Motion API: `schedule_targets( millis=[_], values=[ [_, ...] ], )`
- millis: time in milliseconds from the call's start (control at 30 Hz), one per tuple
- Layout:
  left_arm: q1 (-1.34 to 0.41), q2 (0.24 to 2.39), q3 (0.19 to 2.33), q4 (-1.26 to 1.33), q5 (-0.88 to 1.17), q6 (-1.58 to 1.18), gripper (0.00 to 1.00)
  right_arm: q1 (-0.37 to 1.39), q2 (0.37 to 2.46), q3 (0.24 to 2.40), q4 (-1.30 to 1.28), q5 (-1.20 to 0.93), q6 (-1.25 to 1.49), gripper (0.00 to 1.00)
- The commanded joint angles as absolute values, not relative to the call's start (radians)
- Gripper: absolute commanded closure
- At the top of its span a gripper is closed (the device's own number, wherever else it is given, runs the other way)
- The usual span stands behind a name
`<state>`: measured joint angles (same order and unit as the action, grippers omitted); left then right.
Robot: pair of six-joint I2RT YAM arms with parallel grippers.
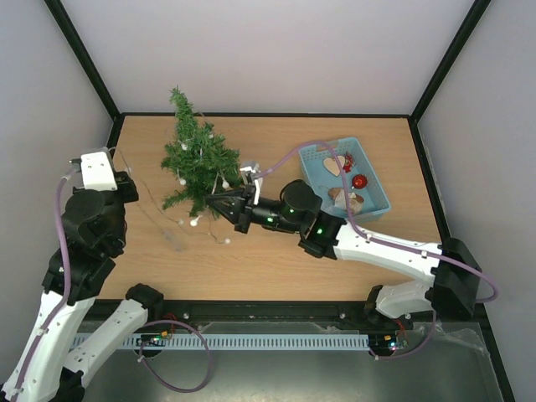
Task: Decorate the small christmas tree
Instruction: Wrap the decoration item around the Christmas tree.
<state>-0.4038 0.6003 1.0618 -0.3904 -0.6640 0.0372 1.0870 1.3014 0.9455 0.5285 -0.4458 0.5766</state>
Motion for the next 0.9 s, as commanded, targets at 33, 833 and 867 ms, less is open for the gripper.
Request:
schedule_targets(
  millis=[33,833,867],
  values=[
    [-0.405,0.586,1.034,-0.512,-0.667,-0.088,0.88,1.091,1.357,1.03,0.64,-0.453,0.662,0.98],
    [-0.405,0.477,0.974,-0.47,0.468,-0.092,0.53,1.092,1.44,1.123,0.653,-0.394,0.767,0.98],
    [-0.405,0.484,0.968,-0.471,0.463,-0.091,0.54,1.092,1.439,1.122,0.656,-0.396,0.768,0.98]
  ],
)
